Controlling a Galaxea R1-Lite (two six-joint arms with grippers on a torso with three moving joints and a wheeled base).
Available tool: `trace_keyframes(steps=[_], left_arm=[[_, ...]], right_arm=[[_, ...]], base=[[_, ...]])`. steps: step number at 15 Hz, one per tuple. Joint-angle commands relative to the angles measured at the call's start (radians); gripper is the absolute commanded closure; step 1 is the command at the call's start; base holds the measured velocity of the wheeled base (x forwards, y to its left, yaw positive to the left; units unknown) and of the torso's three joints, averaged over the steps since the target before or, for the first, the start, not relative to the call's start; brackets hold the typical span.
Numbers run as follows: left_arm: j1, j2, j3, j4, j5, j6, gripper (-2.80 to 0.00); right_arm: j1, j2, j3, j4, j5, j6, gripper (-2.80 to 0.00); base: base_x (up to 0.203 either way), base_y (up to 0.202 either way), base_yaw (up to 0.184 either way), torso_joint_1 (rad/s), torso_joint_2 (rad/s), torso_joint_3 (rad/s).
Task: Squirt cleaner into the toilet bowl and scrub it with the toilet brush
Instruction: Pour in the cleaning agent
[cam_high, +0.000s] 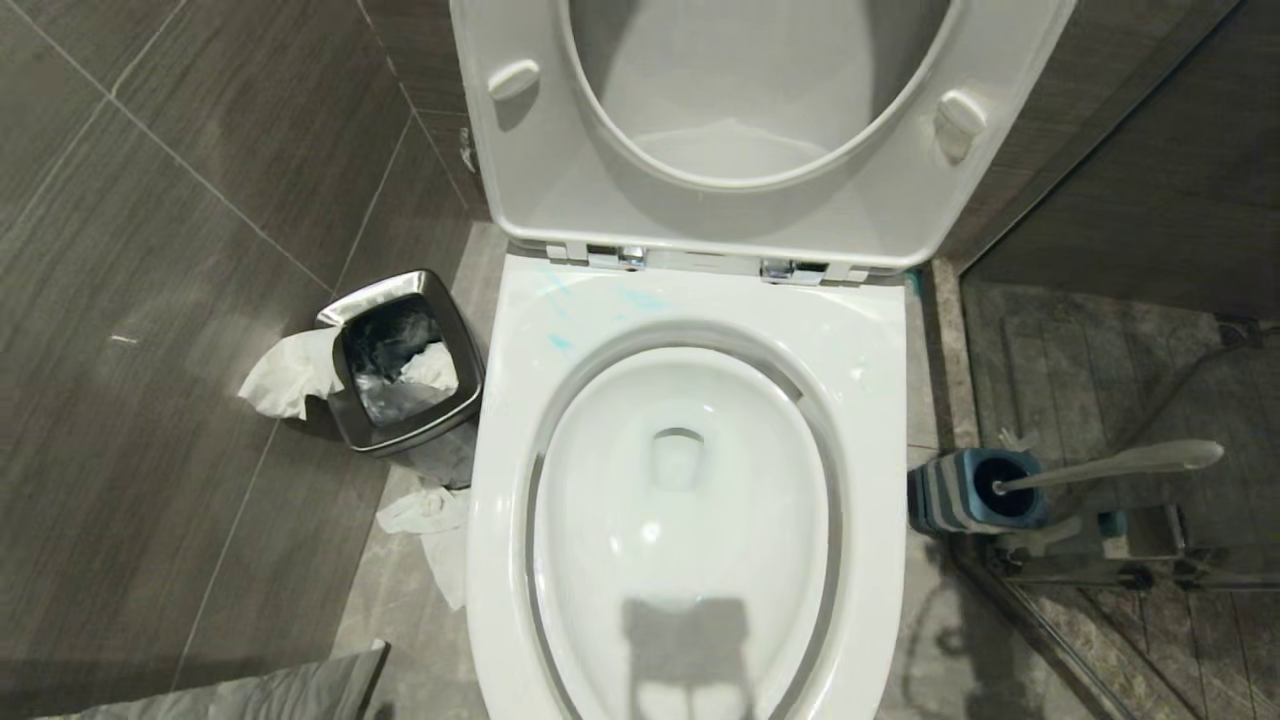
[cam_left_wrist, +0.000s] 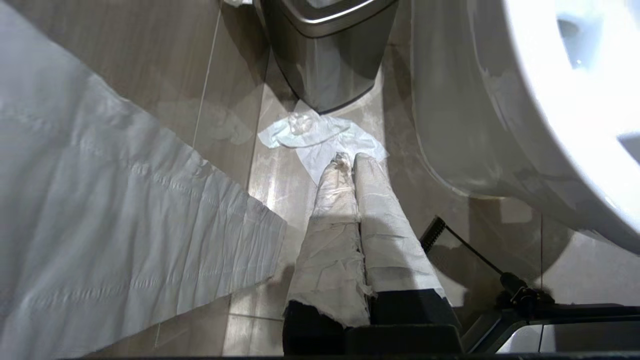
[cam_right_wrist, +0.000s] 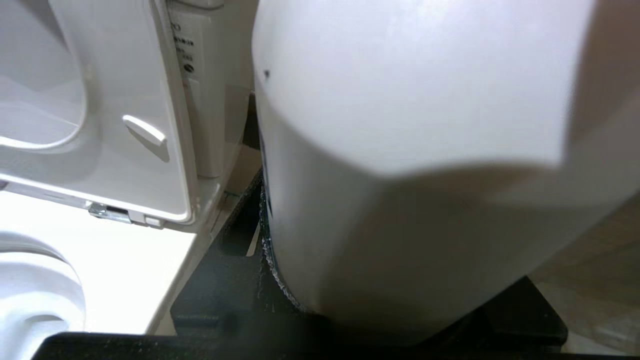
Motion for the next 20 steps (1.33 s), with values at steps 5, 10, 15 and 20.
trace_keyframes(steps=[5, 10, 15, 20], left_arm=[[0.0, 0.001, 0.002, 0.0, 0.0, 0.0, 0.0], [0.0, 0.001, 0.002, 0.0, -0.001, 0.0, 0.0], [0.001, 0.001, 0.002, 0.0, -0.001, 0.0, 0.0], [0.0, 0.001, 0.002, 0.0, -0.001, 0.0, 0.0]], right_arm=[[0.0, 0.062, 0.061, -0.007, -0.042, -0.007, 0.0], [0.085, 0.158, 0.084, -0.015, -0.087, -0.084, 0.0], [0.407, 0.307, 0.078, -0.13, -0.337, -0.095, 0.0], [0.635, 0.414, 0.072, -0.17, -0.547, -0.288, 0.0]], base=[[0.0, 0.0, 0.0, 0.002, 0.0, 0.053], [0.0, 0.0, 0.0, 0.0, 0.0, 0.0], [0.0, 0.0, 0.0, 0.0, 0.0, 0.0], [0.0, 0.0, 0.0, 0.0, 0.0, 0.0]])
